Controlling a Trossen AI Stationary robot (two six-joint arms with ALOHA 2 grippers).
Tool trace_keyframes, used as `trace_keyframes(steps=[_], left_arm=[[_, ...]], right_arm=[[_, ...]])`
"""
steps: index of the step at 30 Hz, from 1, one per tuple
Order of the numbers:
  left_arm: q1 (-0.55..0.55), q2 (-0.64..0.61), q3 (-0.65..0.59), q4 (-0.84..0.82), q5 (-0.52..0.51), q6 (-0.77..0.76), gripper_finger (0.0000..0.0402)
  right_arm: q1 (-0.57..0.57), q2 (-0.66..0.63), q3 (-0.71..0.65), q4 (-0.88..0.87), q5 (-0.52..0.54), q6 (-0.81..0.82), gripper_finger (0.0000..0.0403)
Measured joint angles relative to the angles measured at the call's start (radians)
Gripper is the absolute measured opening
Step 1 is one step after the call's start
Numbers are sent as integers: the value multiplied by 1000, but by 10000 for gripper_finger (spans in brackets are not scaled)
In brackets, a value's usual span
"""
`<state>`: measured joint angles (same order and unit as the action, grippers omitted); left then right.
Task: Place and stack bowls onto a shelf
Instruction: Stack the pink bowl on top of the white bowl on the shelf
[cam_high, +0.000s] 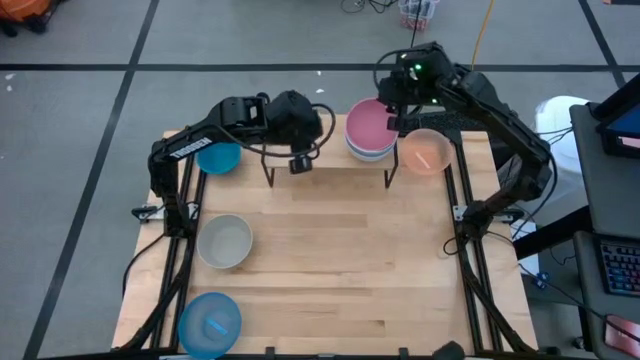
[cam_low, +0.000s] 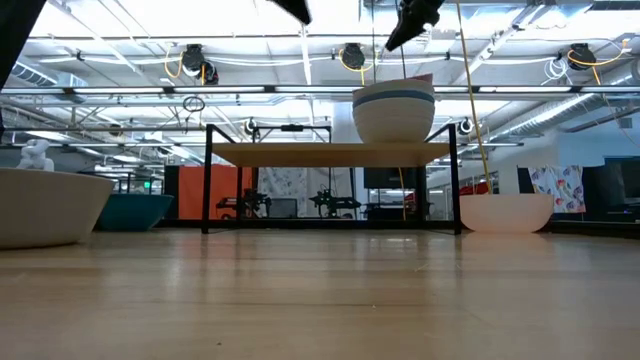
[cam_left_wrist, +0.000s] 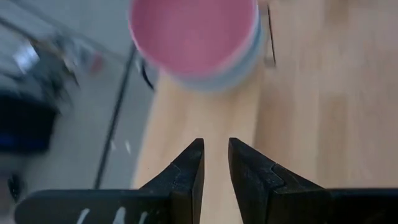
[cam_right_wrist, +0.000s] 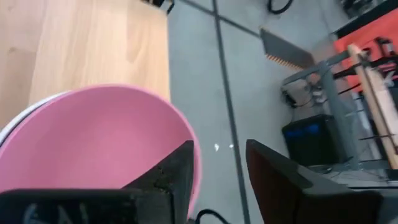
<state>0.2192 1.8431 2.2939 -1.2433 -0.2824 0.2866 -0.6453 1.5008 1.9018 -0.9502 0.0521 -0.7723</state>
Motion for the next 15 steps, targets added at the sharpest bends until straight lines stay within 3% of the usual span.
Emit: trace_keyframes(steps=[4, 9, 15], left_arm=[[19, 3, 0, 200, 0, 75, 79], [75, 45, 1, 424, 0, 145, 79], [153, 136, 0, 613, 51, 119, 79]], right_arm=[[-1, -36, 0, 5, 8, 0, 141], [0, -94, 0, 15, 107, -11, 141], [-1, -164, 0, 26, 160, -22, 141]])
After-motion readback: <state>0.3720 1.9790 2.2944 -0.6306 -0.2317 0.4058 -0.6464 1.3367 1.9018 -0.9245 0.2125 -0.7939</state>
